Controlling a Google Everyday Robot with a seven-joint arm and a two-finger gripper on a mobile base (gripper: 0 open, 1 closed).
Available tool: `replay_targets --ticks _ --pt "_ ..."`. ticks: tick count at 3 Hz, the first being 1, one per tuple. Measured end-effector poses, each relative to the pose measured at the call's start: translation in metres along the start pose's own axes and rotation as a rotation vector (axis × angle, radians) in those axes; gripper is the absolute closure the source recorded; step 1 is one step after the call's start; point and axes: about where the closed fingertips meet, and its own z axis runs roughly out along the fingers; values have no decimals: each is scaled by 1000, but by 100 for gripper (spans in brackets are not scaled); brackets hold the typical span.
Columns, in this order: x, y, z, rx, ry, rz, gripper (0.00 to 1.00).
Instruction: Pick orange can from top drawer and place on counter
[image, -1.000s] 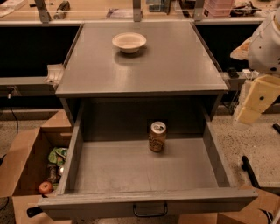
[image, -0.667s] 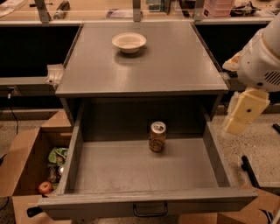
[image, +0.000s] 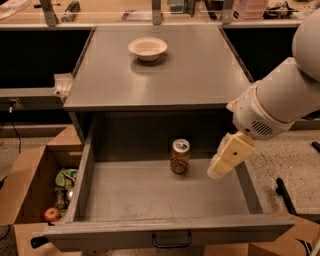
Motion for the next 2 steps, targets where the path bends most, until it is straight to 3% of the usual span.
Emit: replay_targets --ticks 1,2 --pt "0 0 0 0 1 0 0" --pt "8 -1 23 -12 -28 19 0"
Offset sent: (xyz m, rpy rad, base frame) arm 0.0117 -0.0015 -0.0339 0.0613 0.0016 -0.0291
